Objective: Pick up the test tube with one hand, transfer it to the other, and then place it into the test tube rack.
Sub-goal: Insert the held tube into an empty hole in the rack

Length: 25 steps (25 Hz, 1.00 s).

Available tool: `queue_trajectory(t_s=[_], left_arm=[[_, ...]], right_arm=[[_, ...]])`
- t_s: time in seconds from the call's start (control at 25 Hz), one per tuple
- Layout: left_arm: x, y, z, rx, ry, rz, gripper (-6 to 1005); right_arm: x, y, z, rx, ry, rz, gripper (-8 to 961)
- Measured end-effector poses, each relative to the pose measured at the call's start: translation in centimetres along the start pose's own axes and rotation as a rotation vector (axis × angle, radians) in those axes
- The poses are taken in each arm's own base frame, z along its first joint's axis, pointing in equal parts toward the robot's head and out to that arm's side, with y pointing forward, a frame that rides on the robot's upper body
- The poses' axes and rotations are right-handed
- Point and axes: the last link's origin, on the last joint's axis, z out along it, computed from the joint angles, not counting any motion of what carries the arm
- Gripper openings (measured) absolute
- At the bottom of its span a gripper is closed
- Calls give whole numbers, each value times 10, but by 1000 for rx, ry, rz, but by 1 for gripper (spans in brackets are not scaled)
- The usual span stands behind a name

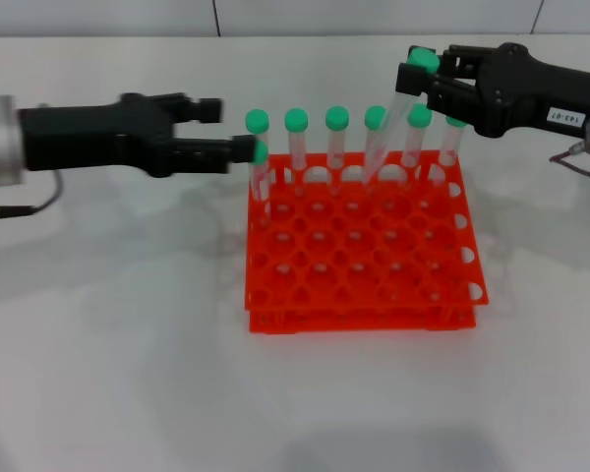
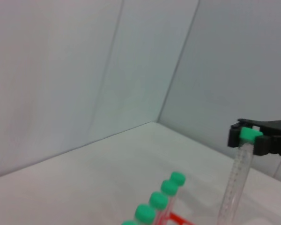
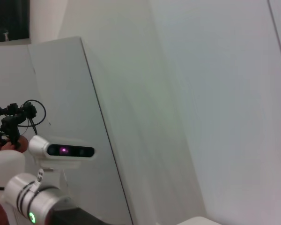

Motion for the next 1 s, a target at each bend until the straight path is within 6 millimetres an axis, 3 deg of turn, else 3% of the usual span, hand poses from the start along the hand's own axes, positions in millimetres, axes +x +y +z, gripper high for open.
queue_trajectory(t_s=[0.12,0.4,0.64,1.0], left_arm=[[-5,-2,-27,35,-29,-31,864],[-21,-9,-63,90,-162,-82,878],[-40,-10,-68,102,-314,-99,870],[-45,-6,-58,67,-339,-29,870]], right_arm=[[4,1,-1,2,-2,10,265],[8,4,1,-8,-24,26,265],[12,4,2,-9,-18,34,266],[14,5,11,-20,-10,35,266]])
